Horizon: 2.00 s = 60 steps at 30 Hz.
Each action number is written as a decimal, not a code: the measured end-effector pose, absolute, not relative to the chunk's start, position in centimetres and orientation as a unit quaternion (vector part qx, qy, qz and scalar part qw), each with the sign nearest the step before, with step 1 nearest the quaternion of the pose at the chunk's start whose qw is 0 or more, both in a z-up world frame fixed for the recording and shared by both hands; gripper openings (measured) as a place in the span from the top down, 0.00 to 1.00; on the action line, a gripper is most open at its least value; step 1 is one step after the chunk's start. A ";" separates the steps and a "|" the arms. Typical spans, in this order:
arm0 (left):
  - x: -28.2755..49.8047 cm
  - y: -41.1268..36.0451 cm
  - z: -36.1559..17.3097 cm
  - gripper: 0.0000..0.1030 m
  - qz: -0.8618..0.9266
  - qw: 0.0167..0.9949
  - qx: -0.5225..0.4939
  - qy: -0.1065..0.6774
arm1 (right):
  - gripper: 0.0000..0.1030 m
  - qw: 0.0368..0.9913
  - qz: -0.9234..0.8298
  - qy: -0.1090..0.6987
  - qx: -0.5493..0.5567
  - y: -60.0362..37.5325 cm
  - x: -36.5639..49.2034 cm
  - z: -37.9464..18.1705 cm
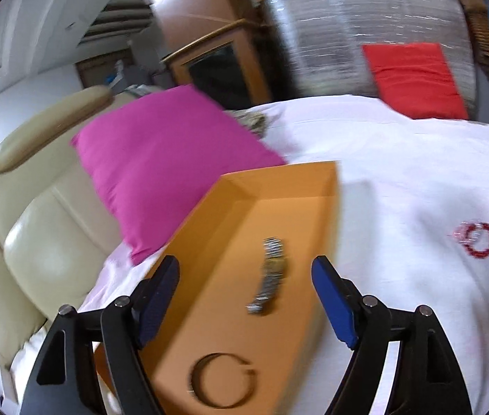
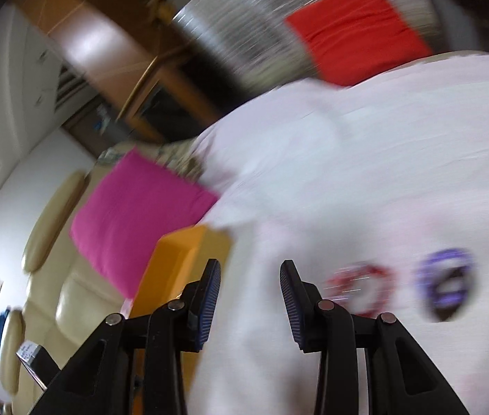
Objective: Organize jewelry
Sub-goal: 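Grasp the black hair tie with the right tool while the left tool grasps the pink bead bracelet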
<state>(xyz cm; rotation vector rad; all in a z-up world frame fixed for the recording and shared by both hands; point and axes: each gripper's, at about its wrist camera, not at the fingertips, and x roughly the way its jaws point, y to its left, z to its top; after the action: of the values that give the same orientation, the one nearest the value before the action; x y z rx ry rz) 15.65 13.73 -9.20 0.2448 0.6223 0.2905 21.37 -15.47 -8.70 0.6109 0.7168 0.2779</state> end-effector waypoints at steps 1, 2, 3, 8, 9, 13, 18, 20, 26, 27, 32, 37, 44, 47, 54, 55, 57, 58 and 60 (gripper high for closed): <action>15.8 13.0 -9.2 0.23 0.131 0.935 0.120 0.306 | 0.62 0.882 0.116 0.344 0.302 -17.5 20.6 -8.7; 16.1 12.0 -9.2 0.23 0.116 0.936 0.118 0.310 | 0.62 0.881 0.102 0.343 0.310 -19.1 20.0 -8.7; 16.2 11.1 -9.2 0.23 0.106 0.937 0.117 0.313 | 0.62 0.880 0.090 0.342 0.318 -20.7 19.3 -8.7; 17.7 5.8 -10.2 0.22 0.031 0.930 0.115 0.347 | 0.62 0.876 0.037 0.352 0.328 -26.2 17.0 -8.9; 17.9 4.7 -10.7 0.22 0.014 0.928 0.117 0.355 | 0.62 0.874 0.034 0.355 0.331 -26.9 16.8 -9.1; 19.2 0.3 -12.3 0.22 -0.040 0.913 0.136 0.383 | 0.62 0.858 0.027 0.381 0.342 -29.1 16.9 -10.5; 21.4 -2.9 -14.2 0.22 -0.074 0.899 0.158 0.402 | 0.62 0.840 0.008 0.416 0.348 -30.8 18.0 -11.9; 22.5 -3.2 -14.6 0.22 -0.082 0.896 0.149 0.410 | 0.62 0.840 -0.003 0.414 0.350 -31.8 17.9 -12.0; 25.0 -3.0 -14.6 0.22 -0.104 0.900 0.119 0.407 | 0.62 0.828 -0.025 0.404 0.388 -34.9 16.8 -13.1; 25.4 -2.8 -14.7 0.22 -0.110 0.899 0.108 0.411 | 0.60 0.825 -0.018 0.404 0.396 -34.8 17.0 -13.3; 26.0 -2.8 -15.8 0.44 -0.137 0.884 0.095 0.436 | 0.60 0.822 0.033 0.432 0.370 -31.2 19.5 -13.9; 25.7 -2.7 -16.2 0.46 -0.151 0.882 0.100 0.436 | 0.60 0.813 0.041 0.474 0.335 -27.8 22.0 -15.9; 26.2 -1.0 -16.4 0.60 -0.155 0.877 0.067 0.451 | 0.60 0.805 0.041 0.493 0.327 -26.5 23.0 -17.6; 26.2 -0.7 -16.2 0.60 -0.154 0.879 0.066 0.446 | 0.60 0.810 0.038 0.491 0.317 -26.0 23.4 -17.6; 26.0 -0.1 -16.1 0.73 -0.167 0.876 0.050 0.450 | 0.87 0.816 0.036 0.492 0.301 -25.9 22.8 -17.3; 26.1 -0.1 -16.0 0.73 -0.170 0.876 0.047 0.449 | 0.87 0.819 0.036 0.487 0.301 -25.9 22.7 -17.0; 26.1 -0.3 -15.8 0.73 -0.170 0.878 0.049 0.444 | 0.87 0.825 0.039 0.473 0.306 -26.3 22.2 -16.2; 26.1 -0.2 -15.7 0.70 -0.165 0.881 0.047 0.442 | 0.87 0.827 0.041 0.464 0.314 -26.6 21.9 -15.8; 26.5 -0.3 -15.7 0.61 -0.163 0.883 0.040 0.439 | 0.87 0.831 0.040 0.453 0.320 -26.9 21.6 -15.4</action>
<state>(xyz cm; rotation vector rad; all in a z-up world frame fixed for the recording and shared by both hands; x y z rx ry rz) 26.53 -0.26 -15.70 0.0838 0.9138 -0.3401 21.56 -26.93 -15.41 0.6786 0.9602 0.0855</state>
